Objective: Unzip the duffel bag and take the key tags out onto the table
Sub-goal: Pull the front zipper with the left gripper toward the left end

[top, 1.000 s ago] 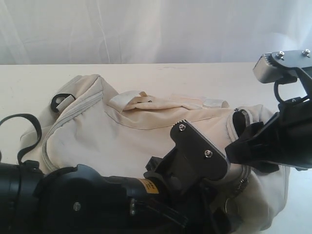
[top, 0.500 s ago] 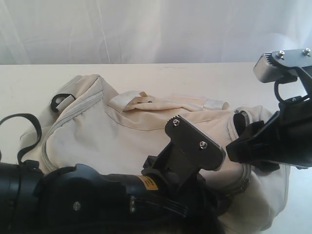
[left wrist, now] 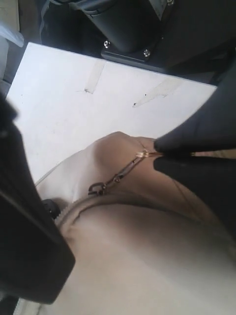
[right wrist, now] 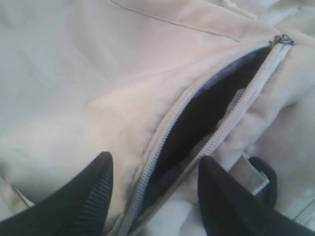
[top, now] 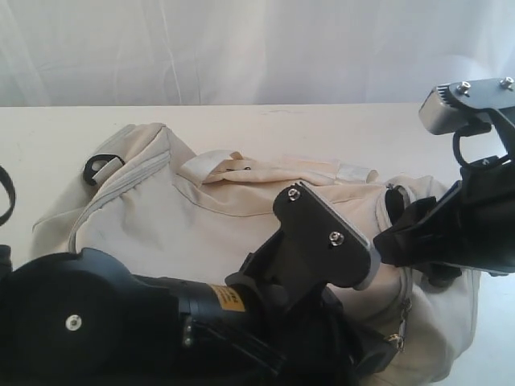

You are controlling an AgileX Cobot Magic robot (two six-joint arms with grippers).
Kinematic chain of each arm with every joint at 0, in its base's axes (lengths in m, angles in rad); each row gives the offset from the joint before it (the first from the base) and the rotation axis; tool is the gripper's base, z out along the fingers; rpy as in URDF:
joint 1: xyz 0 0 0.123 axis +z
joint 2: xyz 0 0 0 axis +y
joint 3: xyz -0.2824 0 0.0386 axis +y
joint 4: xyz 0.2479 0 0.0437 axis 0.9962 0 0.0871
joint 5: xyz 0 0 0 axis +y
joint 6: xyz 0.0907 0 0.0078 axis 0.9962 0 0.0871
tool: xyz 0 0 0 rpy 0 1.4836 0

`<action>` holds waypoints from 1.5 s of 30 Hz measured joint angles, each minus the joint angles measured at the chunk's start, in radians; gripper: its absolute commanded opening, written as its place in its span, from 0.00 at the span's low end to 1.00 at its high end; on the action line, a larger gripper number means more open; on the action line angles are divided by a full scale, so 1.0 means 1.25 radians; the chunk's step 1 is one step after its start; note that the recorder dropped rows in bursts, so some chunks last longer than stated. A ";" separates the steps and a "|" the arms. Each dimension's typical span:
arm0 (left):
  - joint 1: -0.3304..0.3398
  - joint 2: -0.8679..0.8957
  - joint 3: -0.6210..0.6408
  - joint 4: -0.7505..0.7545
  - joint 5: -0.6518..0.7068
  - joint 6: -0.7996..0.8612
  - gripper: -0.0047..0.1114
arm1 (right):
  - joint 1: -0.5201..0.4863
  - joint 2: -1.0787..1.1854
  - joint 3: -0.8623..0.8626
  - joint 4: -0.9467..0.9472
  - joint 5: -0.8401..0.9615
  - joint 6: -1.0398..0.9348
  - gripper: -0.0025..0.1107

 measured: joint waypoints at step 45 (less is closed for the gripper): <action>0.000 -0.087 0.089 -0.024 0.007 0.005 0.04 | 0.000 0.000 0.051 0.030 -0.024 -0.064 0.02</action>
